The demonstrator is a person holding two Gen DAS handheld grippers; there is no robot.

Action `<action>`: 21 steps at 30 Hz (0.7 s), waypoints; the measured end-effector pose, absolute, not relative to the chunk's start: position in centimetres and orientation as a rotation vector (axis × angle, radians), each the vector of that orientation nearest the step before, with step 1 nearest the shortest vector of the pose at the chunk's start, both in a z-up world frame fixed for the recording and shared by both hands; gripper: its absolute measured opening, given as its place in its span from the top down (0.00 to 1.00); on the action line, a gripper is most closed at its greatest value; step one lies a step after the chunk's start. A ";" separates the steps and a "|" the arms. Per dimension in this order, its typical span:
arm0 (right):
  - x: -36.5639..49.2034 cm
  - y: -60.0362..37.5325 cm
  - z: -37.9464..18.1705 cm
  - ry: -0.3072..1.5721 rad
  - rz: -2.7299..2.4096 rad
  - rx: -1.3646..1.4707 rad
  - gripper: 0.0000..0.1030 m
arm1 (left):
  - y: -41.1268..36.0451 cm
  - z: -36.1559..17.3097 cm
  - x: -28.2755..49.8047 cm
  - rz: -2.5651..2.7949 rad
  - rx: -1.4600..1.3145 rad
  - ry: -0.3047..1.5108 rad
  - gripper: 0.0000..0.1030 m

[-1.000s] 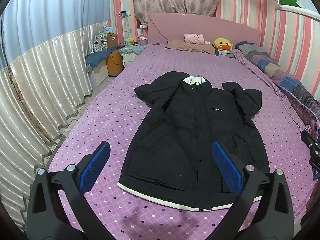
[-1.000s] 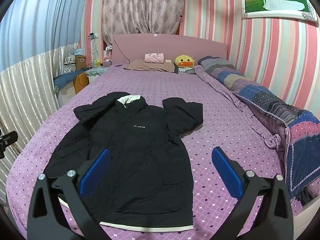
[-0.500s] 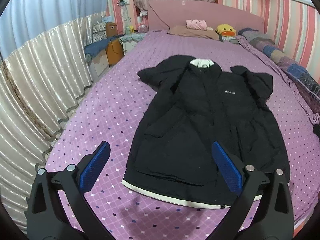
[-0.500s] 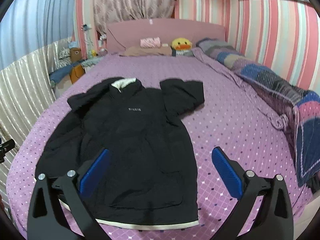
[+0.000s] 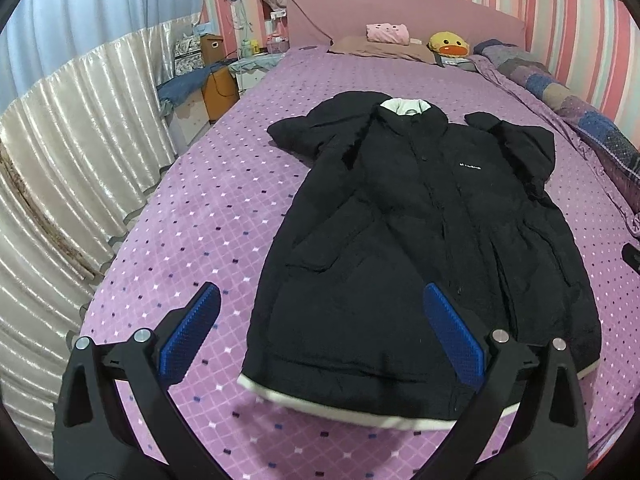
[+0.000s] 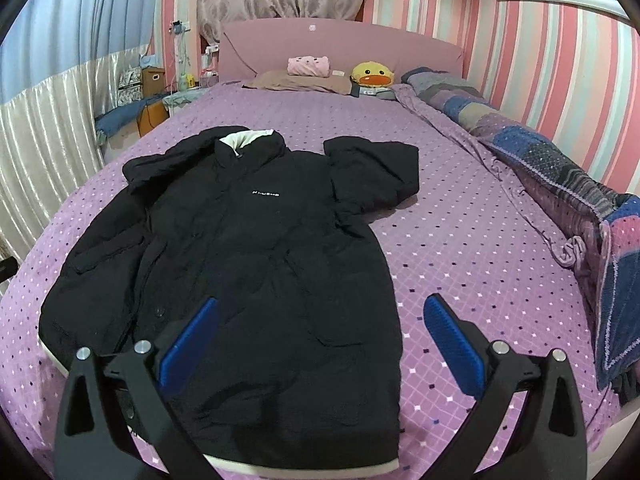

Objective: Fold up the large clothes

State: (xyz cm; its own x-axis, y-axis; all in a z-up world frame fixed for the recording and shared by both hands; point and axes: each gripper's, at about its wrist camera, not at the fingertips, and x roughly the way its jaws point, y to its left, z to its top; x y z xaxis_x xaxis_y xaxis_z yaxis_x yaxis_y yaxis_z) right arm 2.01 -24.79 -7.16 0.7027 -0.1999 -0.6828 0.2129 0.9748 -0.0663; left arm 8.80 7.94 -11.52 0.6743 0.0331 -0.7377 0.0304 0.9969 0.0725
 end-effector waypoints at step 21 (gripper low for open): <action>21.7 -28.2 -6.1 0.740 -0.120 0.082 0.01 | 2.9 -10.2 28.6 0.004 0.131 0.789 0.03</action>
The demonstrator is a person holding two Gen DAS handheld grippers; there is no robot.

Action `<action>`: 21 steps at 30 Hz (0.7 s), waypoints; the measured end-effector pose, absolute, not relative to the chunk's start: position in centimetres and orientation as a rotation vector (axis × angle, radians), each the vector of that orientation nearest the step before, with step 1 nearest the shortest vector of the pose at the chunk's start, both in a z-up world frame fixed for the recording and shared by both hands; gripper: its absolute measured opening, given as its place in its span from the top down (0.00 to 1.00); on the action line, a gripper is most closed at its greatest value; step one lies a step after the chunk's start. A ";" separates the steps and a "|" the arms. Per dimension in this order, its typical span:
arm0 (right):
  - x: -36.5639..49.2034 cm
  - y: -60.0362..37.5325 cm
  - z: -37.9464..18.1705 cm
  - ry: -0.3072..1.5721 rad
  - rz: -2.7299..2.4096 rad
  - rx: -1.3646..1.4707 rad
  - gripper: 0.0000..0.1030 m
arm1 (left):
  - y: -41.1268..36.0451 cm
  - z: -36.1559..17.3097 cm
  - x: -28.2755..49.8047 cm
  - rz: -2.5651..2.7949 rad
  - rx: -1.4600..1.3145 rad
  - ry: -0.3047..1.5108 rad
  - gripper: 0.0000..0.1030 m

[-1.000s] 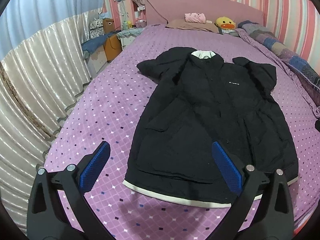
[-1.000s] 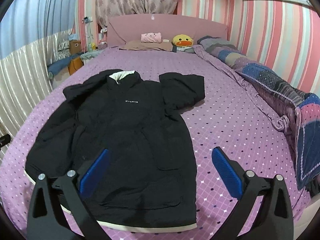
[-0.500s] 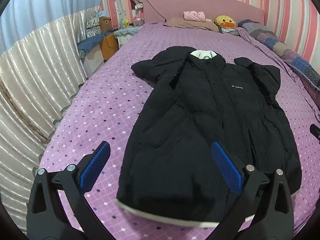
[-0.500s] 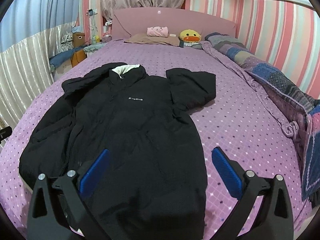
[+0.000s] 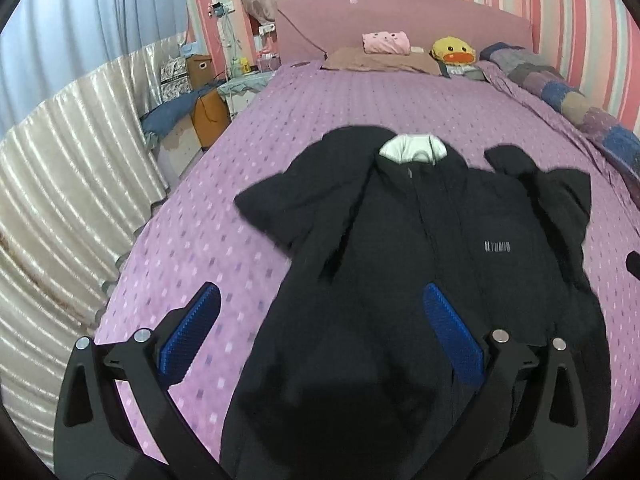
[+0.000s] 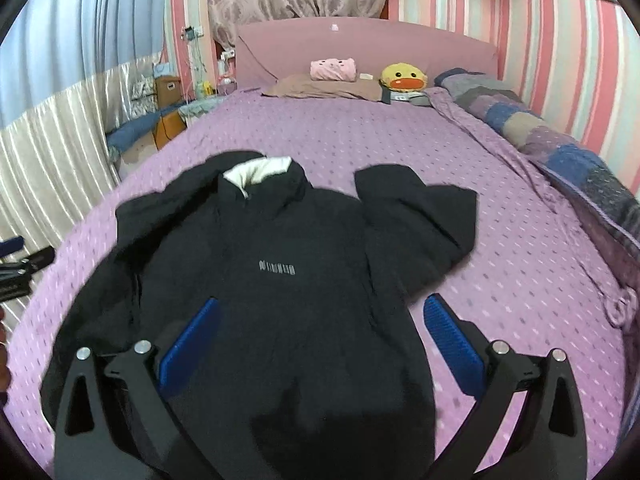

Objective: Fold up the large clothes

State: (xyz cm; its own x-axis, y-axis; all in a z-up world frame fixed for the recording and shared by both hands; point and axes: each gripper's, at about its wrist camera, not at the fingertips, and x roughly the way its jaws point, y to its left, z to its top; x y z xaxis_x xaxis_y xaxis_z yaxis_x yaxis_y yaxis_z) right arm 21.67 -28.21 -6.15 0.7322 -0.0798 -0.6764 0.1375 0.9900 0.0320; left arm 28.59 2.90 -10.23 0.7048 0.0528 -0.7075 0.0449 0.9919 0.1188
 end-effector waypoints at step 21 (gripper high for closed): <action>42.0 -31.0 -12.4 0.815 -0.126 0.050 0.01 | -1.8 -18.9 52.6 -0.087 0.144 0.925 0.03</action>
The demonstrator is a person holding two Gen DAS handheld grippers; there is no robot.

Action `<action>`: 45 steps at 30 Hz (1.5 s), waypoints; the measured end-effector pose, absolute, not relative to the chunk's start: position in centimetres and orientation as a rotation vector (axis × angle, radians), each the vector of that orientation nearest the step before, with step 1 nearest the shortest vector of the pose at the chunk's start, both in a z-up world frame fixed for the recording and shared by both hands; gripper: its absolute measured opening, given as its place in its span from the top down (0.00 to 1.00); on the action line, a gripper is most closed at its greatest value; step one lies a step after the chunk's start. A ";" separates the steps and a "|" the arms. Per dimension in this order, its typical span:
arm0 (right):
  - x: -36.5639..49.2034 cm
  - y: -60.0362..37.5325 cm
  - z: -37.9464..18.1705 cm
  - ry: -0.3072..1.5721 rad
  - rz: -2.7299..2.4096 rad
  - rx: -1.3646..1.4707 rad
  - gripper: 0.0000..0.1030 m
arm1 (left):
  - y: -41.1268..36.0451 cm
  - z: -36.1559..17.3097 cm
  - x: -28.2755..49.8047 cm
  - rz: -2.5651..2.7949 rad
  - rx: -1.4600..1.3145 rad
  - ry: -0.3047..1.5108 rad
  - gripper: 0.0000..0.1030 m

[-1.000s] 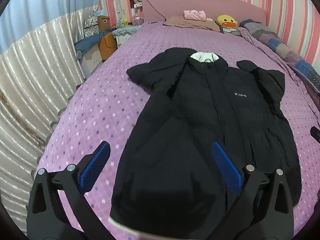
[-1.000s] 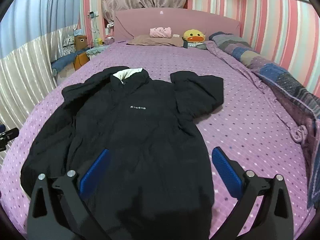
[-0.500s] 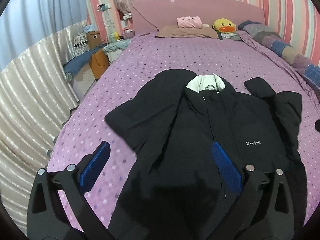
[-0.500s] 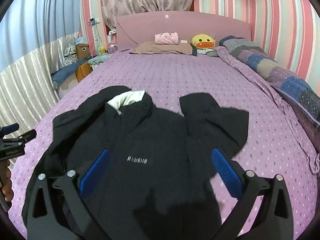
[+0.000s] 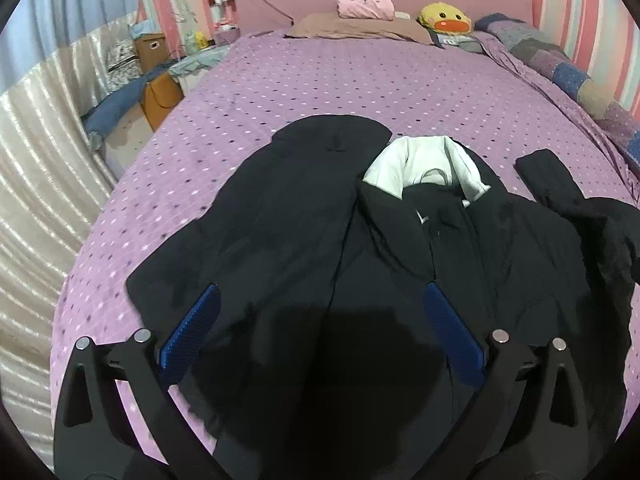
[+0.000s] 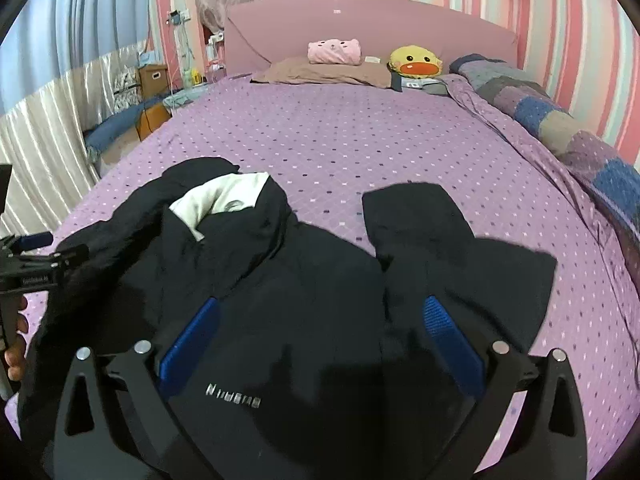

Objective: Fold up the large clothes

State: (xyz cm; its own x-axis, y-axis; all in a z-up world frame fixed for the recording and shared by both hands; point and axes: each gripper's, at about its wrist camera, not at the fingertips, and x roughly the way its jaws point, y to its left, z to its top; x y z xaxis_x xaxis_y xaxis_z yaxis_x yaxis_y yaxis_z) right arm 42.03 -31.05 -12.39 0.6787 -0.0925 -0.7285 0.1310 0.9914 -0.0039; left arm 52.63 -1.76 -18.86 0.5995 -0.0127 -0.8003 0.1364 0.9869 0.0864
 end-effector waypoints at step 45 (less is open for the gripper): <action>30.1 -26.0 -12.1 0.978 -0.122 0.031 0.01 | 4.8 -21.6 34.6 -0.249 0.277 1.009 0.84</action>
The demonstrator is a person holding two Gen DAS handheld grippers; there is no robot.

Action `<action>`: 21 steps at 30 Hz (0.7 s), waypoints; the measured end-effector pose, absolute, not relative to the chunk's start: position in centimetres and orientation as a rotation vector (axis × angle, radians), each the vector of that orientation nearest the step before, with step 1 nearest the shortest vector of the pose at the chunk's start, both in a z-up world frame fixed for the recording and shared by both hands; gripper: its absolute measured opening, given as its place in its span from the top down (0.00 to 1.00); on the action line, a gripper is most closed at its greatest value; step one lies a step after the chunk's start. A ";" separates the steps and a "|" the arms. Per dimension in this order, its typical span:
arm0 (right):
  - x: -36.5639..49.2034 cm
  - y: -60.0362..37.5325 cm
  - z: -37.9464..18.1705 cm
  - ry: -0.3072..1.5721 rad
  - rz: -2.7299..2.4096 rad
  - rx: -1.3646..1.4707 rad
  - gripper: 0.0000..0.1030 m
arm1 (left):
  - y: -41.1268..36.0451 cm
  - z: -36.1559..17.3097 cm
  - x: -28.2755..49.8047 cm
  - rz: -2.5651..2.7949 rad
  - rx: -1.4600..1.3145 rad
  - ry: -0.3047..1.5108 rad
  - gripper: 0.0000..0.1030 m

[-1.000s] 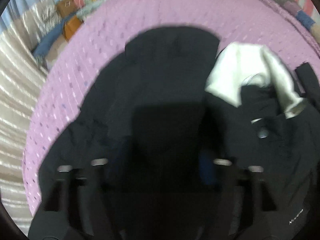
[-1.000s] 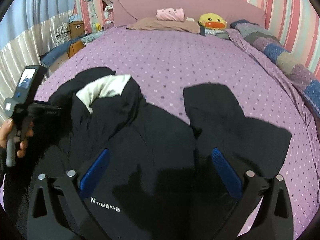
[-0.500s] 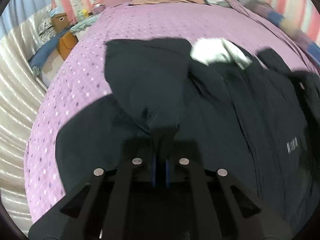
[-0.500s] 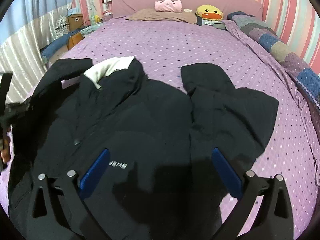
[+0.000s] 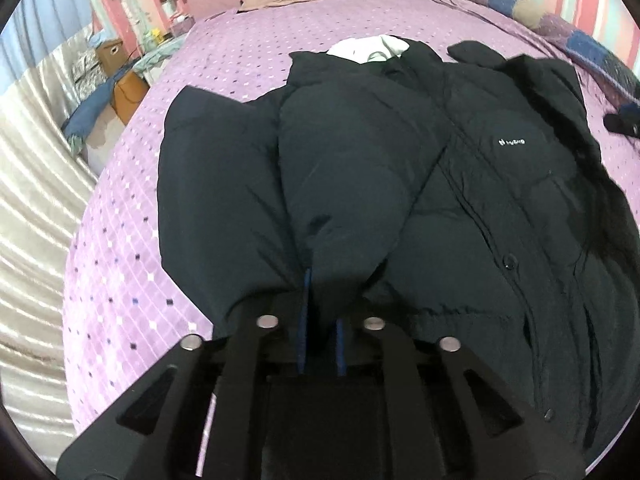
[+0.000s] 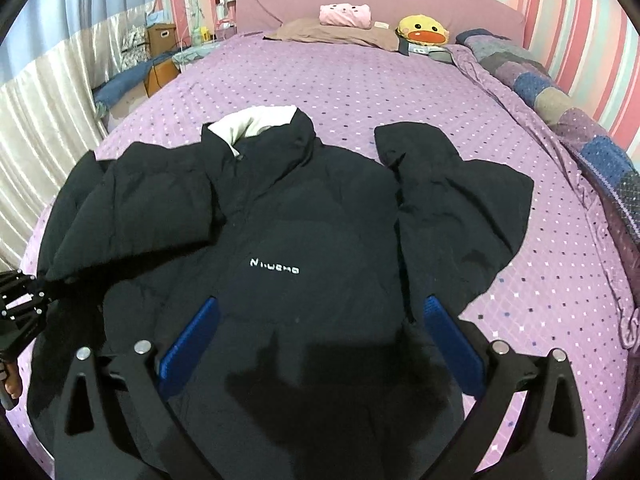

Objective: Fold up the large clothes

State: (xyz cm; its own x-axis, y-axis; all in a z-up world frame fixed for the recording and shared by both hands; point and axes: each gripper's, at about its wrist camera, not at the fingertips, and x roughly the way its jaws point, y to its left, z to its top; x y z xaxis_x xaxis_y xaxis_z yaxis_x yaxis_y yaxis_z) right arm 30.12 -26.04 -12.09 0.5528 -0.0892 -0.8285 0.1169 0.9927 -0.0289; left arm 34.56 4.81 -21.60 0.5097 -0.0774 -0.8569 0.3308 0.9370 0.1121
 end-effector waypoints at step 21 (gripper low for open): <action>36.8 -20.5 -15.3 1.007 0.097 0.097 0.01 | 14.2 -16.9 34.9 0.020 0.154 0.903 0.04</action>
